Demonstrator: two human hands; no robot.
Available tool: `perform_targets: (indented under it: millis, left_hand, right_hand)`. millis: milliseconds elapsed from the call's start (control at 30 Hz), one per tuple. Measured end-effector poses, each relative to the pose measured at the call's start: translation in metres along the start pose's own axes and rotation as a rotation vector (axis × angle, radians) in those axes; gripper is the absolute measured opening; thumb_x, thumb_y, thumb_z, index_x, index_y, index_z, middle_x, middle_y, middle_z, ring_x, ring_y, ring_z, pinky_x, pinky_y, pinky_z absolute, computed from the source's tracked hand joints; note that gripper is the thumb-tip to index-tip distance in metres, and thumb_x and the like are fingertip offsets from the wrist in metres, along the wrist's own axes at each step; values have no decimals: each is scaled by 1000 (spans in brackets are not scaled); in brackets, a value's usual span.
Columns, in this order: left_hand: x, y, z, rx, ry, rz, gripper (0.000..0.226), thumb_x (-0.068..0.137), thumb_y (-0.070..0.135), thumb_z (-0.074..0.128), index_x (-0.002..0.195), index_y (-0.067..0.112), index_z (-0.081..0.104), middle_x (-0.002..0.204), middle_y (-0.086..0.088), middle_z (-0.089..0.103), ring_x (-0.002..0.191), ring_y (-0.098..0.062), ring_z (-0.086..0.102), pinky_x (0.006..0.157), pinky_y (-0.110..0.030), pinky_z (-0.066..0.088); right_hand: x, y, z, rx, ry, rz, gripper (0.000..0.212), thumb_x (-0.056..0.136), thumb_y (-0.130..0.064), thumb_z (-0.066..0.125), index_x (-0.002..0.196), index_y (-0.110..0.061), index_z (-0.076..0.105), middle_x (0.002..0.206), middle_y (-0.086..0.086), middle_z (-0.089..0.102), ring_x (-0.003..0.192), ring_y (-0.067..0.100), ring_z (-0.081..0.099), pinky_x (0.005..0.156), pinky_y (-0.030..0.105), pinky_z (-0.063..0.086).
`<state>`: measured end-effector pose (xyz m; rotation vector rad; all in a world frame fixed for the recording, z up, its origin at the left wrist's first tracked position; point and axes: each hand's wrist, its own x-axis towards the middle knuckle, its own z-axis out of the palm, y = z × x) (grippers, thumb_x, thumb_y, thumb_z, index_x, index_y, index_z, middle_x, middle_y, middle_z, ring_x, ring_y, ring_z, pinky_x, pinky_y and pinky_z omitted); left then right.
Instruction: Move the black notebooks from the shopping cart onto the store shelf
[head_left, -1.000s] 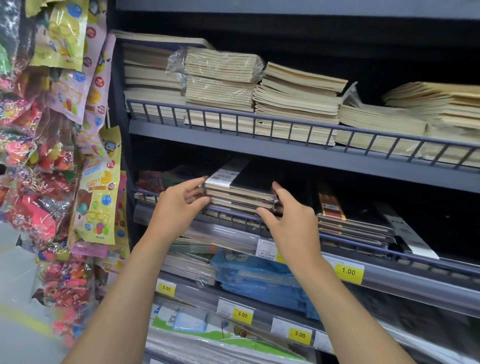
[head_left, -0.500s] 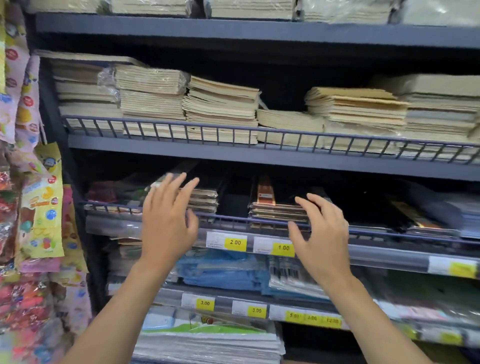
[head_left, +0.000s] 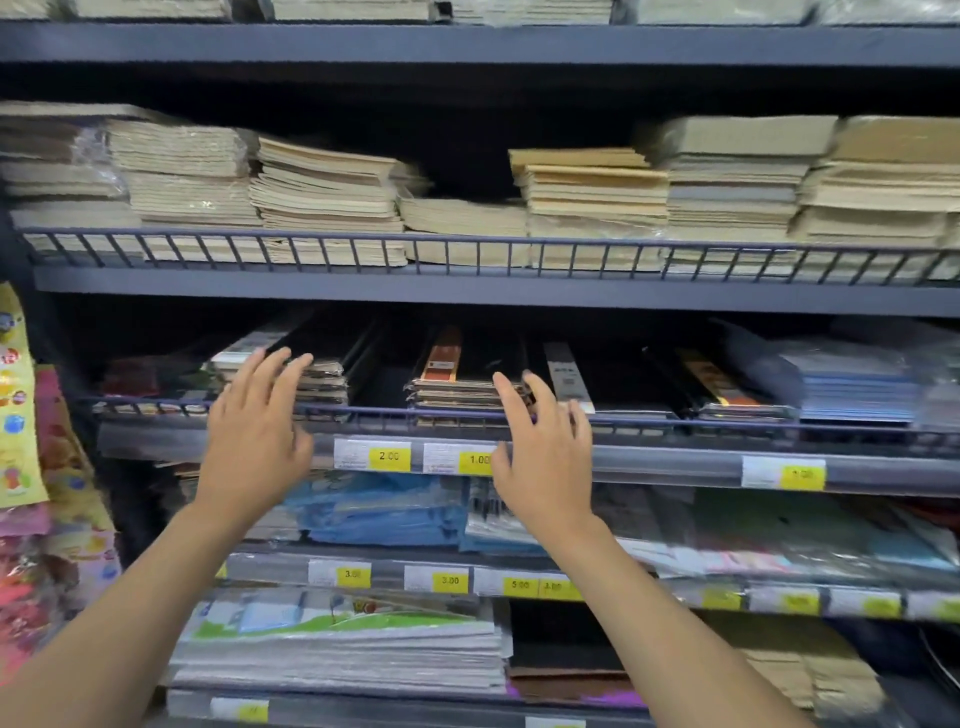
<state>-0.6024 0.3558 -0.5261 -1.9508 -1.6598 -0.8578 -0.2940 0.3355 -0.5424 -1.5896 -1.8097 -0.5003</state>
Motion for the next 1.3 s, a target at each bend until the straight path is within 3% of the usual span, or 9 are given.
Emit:
perform_targets:
  millis: [133,400,733,900,1033,1100,1233,1300]
  left_hand:
    - [0,-1,-2,28,-24,6,83,80,11,70,155,14,34,159,-11,35,154,-32,23,116,-55,37]
    - [-2,1,9,-46,43,-17,79,79,8,61,153,15,37,159,-9,36,154,-31,21,110,-53,43]
    - [1,0,21,-90,133,-52,74,76,9,58,149,14,46,157,-11,42,153,-32,27,112,-56,34]
    - [5,-2,-9,-61,-99,-37,80,75,14,65,152,13,44,160,-13,39,154,-34,24,116,-60,29]
    - [20,-7,-50,-14,-423,-23,93,70,22,76,155,17,39,162,-10,37,154,-32,24,114,-61,32]
    - [36,-10,-73,-2,-576,-17,93,73,24,77,156,21,38,162,-7,37,154,-30,26,114,-61,33]
    - [80,-10,-122,-70,-875,-25,75,96,27,52,162,29,17,170,0,16,158,-21,8,126,-54,13]
    - [99,-4,-148,-88,-964,30,65,101,23,46,161,29,22,171,1,14,159,-19,7,127,-52,11]
  right_hand:
    - [-2,2,10,10,63,-13,74,86,-25,61,155,-29,33,156,7,38,133,24,49,120,51,24]
    - [-1,-5,28,39,177,50,68,84,-21,61,149,-23,43,151,8,43,112,26,58,120,51,23]
    - [5,-20,30,47,197,131,64,76,-16,66,139,-16,51,144,10,50,131,28,49,121,50,21]
    - [11,-30,-7,96,-85,217,65,80,-16,67,143,-19,47,149,7,44,140,27,41,125,48,17]
    - [38,-36,-57,47,-445,274,66,84,-29,64,147,-25,42,156,7,37,141,29,40,114,48,37]
    - [62,-41,-86,1,-668,316,71,87,-39,62,152,-30,35,162,6,27,145,30,34,113,48,37]
    - [112,-53,-148,50,-972,475,83,87,-56,60,158,-34,24,168,-1,12,153,27,15,117,56,27]
    - [129,-53,-181,56,-1076,512,83,87,-61,59,157,-32,25,168,-2,13,153,27,13,117,58,28]
